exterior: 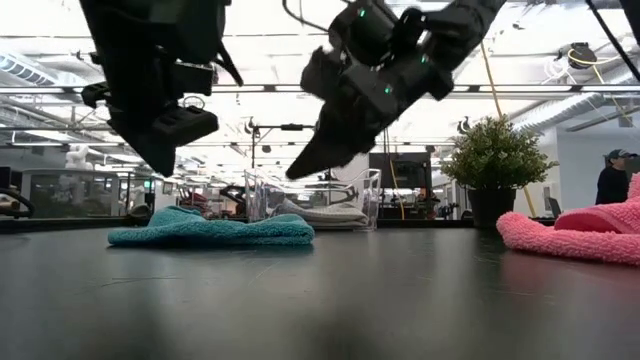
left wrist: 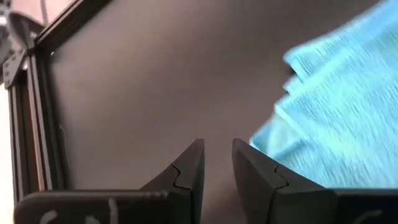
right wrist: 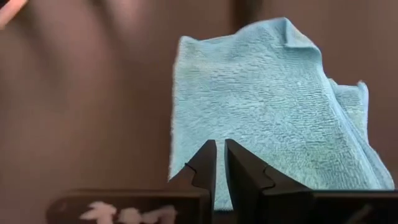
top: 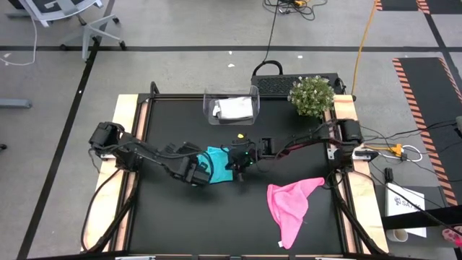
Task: Fold microfiber towels
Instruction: Fold the light blue microfiber cloth
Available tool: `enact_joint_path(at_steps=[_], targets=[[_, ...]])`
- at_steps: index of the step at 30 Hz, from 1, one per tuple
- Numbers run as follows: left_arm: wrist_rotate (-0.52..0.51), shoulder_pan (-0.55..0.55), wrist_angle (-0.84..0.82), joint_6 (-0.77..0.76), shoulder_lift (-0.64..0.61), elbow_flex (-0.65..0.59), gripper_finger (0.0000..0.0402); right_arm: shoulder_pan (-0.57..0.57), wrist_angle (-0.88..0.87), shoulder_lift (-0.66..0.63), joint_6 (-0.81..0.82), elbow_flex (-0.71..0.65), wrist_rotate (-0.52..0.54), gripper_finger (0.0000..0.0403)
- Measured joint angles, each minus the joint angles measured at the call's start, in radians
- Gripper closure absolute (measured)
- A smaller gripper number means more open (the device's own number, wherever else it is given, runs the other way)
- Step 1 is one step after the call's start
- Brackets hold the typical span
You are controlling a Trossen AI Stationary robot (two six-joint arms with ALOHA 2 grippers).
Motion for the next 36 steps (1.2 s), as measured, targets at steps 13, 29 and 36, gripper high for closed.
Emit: enact_joint_path(at_steps=[13, 29, 36], targets=[[-0.016, 0.039, 0.135, 0.044, 0.000, 0.000, 0.0316, -0.036, -0.008, 0.136, 0.063, 0.001, 0.000, 0.0398], [0.095, 0.173, 0.184, 0.120, 0.000, 0.000, 0.0314, -0.043, -0.241, -0.098, 0.077, -0.002, 0.010, 0.0390], [0.282, 0.290, 0.393, 0.321, 0.001, -0.015, 0.0270, -0.031, -0.316, -0.245, 0.051, -0.002, 0.153, 0.0354]])
